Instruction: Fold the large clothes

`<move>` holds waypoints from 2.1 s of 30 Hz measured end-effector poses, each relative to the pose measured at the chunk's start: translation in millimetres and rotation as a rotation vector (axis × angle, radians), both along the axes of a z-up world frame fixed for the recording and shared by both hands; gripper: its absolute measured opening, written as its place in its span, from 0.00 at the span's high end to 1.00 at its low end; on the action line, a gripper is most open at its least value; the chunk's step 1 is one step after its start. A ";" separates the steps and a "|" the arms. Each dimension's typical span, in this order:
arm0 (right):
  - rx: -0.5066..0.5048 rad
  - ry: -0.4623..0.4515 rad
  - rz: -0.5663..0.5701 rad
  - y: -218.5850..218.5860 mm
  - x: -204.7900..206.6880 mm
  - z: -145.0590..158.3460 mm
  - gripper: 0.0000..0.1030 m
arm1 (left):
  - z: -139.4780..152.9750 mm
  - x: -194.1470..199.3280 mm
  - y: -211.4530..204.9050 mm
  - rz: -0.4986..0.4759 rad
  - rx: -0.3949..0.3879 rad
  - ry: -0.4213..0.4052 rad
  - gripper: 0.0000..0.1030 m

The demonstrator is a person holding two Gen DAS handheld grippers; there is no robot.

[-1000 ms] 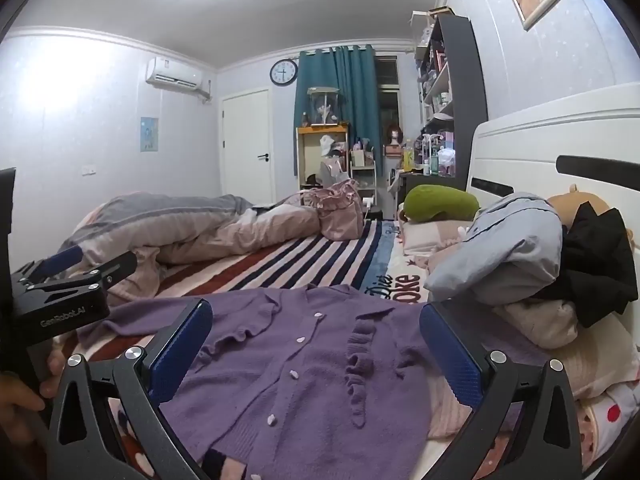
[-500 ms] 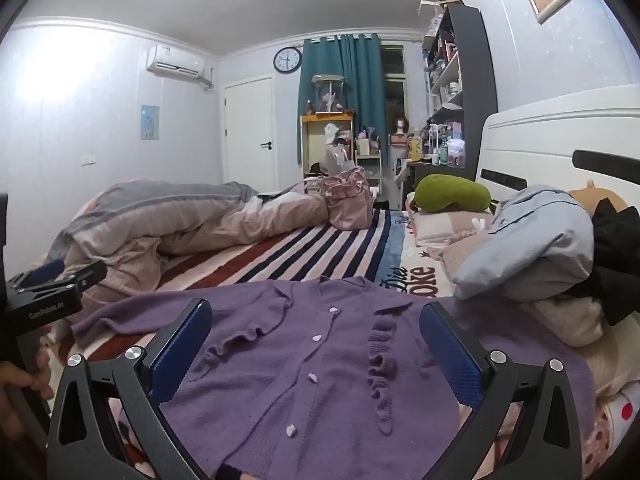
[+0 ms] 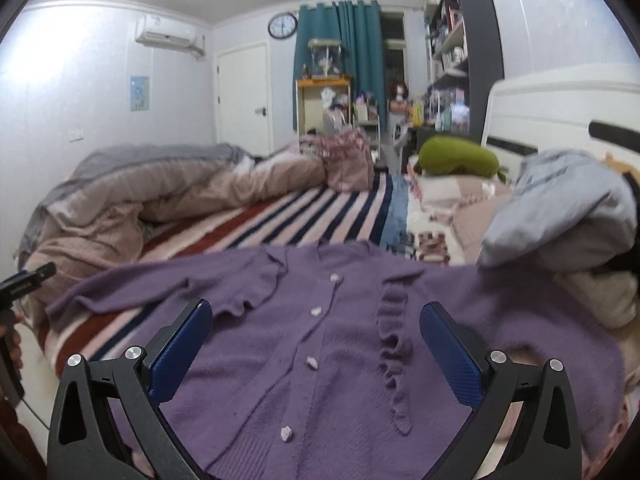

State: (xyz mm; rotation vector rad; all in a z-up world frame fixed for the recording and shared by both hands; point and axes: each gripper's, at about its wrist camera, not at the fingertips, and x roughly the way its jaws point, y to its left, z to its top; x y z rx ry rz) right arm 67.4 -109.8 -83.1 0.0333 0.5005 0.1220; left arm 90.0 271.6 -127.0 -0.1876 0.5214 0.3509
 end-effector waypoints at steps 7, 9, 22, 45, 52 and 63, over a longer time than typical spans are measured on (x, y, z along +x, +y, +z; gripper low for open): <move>0.044 0.108 -0.001 -5.0 17.7 -41.3 0.00 | -67.7 10.0 82.9 0.127 -0.092 0.130 0.40; 0.042 0.116 -0.010 -7.0 17.9 -45.6 0.00 | -83.1 10.3 96.2 0.105 -0.157 0.131 0.51; 0.070 0.138 -0.015 -15.4 20.4 -51.5 0.00 | -70.8 2.7 60.2 -0.079 -0.208 0.034 0.96; 0.188 0.204 -0.063 -99.0 5.0 -92.5 0.00 | -14.7 6.3 -224.5 -0.849 -0.196 0.075 0.29; 0.244 0.366 0.264 -10.6 46.8 -131.8 0.00 | 6.0 -5.3 -144.1 -0.563 -0.078 0.031 0.16; -0.040 0.384 0.355 53.0 63.9 -145.6 0.72 | -20.4 -10.0 -91.3 -0.421 -0.130 0.042 0.16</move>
